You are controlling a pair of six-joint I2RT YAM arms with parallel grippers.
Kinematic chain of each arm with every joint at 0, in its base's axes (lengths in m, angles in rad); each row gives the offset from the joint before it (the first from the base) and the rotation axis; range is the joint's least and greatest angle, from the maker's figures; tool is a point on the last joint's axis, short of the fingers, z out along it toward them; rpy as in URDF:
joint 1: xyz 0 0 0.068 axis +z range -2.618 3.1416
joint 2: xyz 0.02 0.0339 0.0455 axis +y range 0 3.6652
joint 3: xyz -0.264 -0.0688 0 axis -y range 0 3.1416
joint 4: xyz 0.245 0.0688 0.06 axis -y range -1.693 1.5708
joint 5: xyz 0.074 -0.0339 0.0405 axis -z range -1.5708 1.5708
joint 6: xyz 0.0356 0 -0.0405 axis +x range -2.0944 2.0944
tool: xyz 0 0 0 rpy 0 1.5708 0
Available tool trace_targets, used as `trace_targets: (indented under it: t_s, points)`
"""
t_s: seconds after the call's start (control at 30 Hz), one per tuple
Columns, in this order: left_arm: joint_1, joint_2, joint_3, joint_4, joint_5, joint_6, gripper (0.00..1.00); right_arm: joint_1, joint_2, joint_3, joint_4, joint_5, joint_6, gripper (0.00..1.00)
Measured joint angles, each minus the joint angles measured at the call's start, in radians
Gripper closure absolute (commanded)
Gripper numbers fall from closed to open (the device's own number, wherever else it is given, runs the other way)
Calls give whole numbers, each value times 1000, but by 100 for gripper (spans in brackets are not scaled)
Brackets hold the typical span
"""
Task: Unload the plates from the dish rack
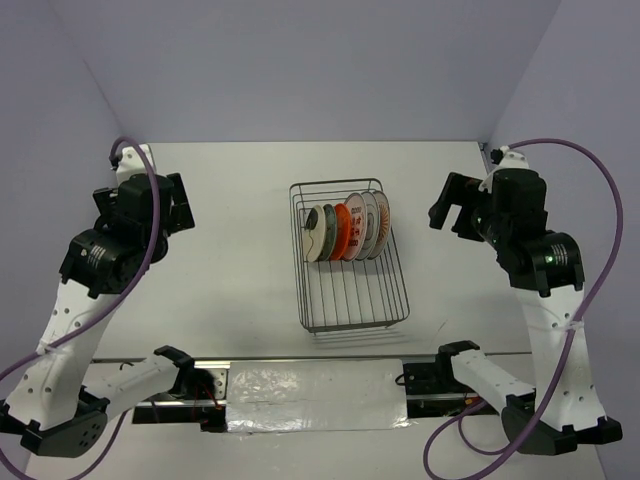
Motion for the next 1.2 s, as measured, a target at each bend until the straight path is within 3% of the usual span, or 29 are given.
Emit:
trace_targets:
  t_s: [0.27, 0.5, 0.73, 0.83, 0.87, 0.9, 1.1, 1.2]
  points:
    - [-10, 5, 0, 1, 6, 6, 0, 68, 74, -46, 48, -3, 2, 1]
    - [-12, 79, 5, -2, 38, 27, 1, 193, 486, 32, 106, 111, -14, 45]
    - [-12, 93, -8, -9, 75, 27, 1, 207, 686, 73, 119, 146, -45, 49]
    - [-12, 90, -20, -13, 82, 29, 1, 209, 707, 85, 145, 151, -53, 67]
    - [-12, 90, -23, -14, 84, 29, 0, 209, 714, 85, 152, 150, -52, 82]
    - [-12, 90, -23, -15, 85, 30, 1, 209, 721, 84, 157, 147, -52, 89]
    - [-12, 90, -23, -17, 100, 29, 0, 241, 731, 104, 142, 196, -45, 97]
    - [-12, 113, 10, -27, 137, 26, 0, 259, 740, 234, 39, 280, -35, 100]
